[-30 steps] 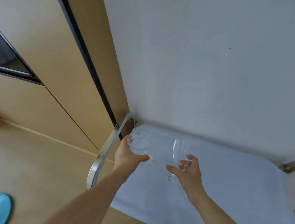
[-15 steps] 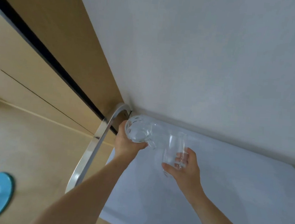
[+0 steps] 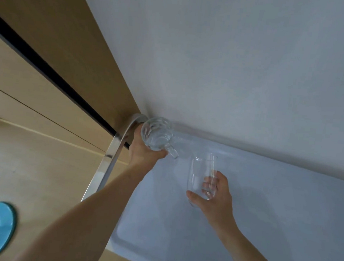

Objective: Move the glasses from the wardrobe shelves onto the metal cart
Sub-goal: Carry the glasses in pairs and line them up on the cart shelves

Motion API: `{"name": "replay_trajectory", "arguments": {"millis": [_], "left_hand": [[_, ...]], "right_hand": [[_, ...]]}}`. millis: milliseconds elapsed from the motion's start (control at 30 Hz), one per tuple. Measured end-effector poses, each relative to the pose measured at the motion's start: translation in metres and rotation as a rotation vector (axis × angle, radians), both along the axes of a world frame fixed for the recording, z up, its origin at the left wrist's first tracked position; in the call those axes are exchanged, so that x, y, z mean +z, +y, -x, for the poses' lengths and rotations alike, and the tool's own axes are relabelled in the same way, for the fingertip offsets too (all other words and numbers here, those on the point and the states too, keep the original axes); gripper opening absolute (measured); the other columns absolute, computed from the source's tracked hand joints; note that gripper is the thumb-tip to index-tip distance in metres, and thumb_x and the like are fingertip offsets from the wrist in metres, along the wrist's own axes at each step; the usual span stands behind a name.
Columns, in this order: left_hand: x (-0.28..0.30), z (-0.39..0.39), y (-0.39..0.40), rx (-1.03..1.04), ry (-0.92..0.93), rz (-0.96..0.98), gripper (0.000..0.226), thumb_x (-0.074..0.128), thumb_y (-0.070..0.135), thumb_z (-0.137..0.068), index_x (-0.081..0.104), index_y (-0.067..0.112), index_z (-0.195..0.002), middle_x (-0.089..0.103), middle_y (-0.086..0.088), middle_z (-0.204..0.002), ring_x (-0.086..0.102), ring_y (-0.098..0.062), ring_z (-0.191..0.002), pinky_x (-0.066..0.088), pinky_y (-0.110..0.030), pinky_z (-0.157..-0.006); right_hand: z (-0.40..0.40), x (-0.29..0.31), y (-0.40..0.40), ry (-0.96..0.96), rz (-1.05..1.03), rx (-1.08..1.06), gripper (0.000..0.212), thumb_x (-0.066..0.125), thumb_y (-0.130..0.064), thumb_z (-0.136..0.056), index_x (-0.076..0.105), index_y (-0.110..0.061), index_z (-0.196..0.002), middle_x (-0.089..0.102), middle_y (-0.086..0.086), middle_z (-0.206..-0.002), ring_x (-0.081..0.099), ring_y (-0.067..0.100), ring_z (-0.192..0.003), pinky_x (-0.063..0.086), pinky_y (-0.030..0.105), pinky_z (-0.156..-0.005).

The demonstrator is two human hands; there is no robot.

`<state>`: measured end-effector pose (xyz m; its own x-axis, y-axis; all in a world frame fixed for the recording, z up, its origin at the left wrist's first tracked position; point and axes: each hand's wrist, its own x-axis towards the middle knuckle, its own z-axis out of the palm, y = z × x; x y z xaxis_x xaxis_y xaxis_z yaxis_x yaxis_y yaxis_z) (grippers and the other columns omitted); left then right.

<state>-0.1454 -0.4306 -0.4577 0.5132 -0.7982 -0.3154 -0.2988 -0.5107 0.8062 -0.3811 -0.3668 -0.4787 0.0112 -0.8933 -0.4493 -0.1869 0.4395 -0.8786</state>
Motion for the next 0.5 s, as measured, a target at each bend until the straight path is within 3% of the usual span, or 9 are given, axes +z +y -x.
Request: {"name": "replay_trajectory", "arguments": {"millis": [200,300,367,500], "left_hand": [[0.004,0.002,0.001,-0.018,0.04,-0.004,0.114,0.098,0.039,-0.042,0.039,0.041,-0.139,0.064,0.018,-0.12,0.064,-0.011,-0.113,0.056,-0.039,-0.093],[0.006,0.002,0.022,0.004,0.11,-0.015,0.119,0.097,0.023,-0.057,0.026,0.036,-0.152,0.054,0.012,-0.14,0.053,-0.016,-0.131,0.049,-0.035,-0.099],[0.008,0.001,0.042,-0.009,0.097,-0.052,0.118,0.095,0.025,-0.063,0.022,0.033,-0.156,0.041,0.007,-0.154,0.04,-0.018,-0.142,0.045,-0.039,-0.106],[0.018,0.002,0.093,-0.095,0.042,-0.079,0.101,0.091,0.024,-0.071,0.032,0.03,-0.152,0.044,0.003,-0.147,0.046,-0.02,-0.131,0.047,-0.033,-0.089]], "right_hand": [[0.0,0.002,0.009,-0.014,0.0,-0.012,0.09,0.096,-0.031,-0.052,0.048,-0.038,-0.128,0.061,-0.01,-0.116,0.066,0.006,-0.101,0.054,0.03,-0.09],[-0.002,0.008,0.016,-0.001,0.043,-0.005,0.091,0.098,-0.029,-0.054,0.047,-0.034,-0.129,0.062,-0.006,-0.117,0.066,0.01,-0.103,0.054,0.027,-0.089],[-0.003,0.013,0.024,0.019,0.077,-0.004,0.088,0.099,-0.021,-0.059,0.047,-0.031,-0.13,0.061,-0.004,-0.117,0.066,0.013,-0.105,0.055,0.029,-0.09],[-0.008,0.024,0.049,0.04,0.131,-0.018,0.09,0.098,-0.02,-0.059,0.046,-0.029,-0.131,0.06,-0.004,-0.117,0.065,0.015,-0.105,0.055,0.036,-0.092]]}}
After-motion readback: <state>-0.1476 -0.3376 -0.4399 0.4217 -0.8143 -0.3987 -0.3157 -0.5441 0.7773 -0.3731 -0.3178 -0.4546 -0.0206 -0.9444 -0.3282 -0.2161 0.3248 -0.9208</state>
